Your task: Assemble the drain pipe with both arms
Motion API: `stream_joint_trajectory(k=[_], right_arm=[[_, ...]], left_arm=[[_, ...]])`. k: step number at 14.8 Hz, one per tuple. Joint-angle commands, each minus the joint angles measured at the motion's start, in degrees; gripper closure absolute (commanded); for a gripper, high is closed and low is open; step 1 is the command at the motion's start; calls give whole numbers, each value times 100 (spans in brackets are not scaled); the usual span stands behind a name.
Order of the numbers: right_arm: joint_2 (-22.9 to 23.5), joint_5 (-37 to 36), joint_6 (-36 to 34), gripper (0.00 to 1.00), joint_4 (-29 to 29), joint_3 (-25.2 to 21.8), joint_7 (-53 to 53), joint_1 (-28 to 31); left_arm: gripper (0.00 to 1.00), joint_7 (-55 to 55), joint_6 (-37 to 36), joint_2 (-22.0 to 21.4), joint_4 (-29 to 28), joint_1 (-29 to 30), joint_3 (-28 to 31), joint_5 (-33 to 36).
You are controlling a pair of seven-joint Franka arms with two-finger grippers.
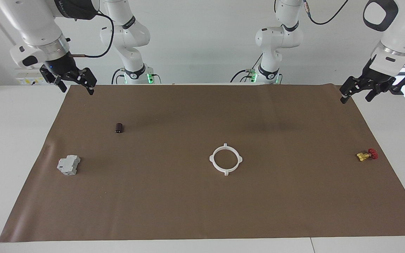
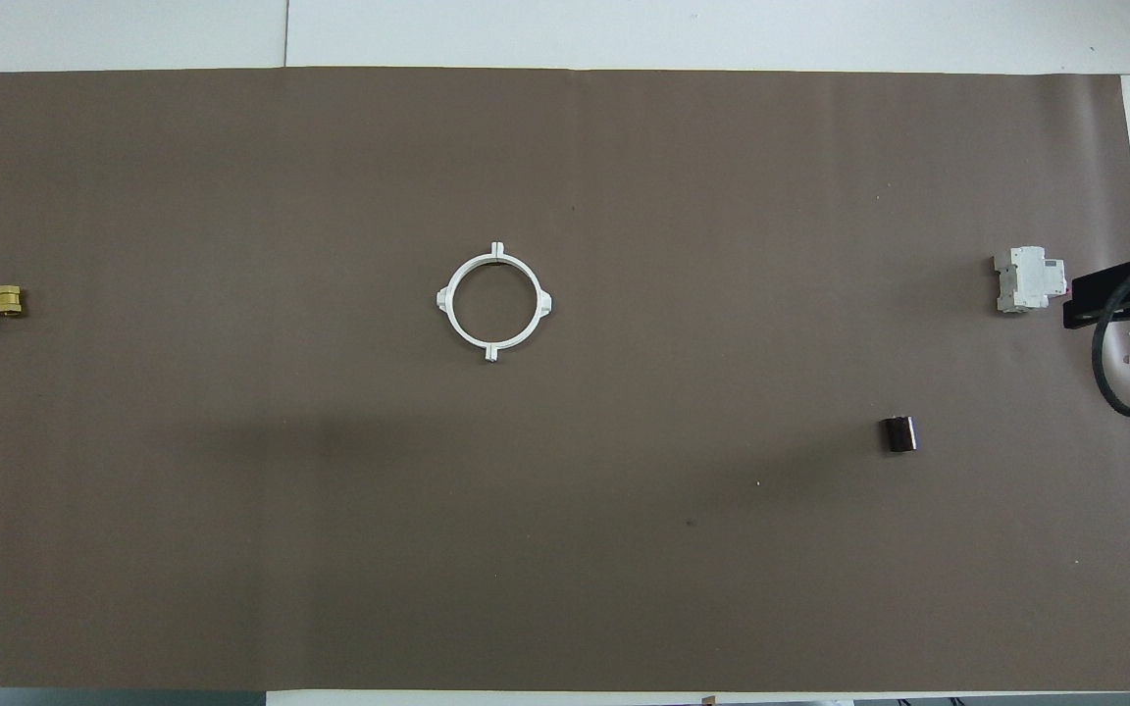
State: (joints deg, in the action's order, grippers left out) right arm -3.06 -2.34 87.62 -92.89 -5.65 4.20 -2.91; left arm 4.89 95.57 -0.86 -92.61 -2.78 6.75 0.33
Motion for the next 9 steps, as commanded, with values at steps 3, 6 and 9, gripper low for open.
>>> stream_joint_trajectory(k=[3,6,9], right_arm=[[-10,129,-69,0,-10,12,-139,44],[-10,129,-43,0,-10,12,-139,44],[-2,129,-43,0,-1,12,-139,10]], left_arm=[[0,-277,-258,-11,51,15,-367,19],[0,-427,-258,-29,24,67,-455,28],[0,-375,-250,-29,15,128,-464,19]])
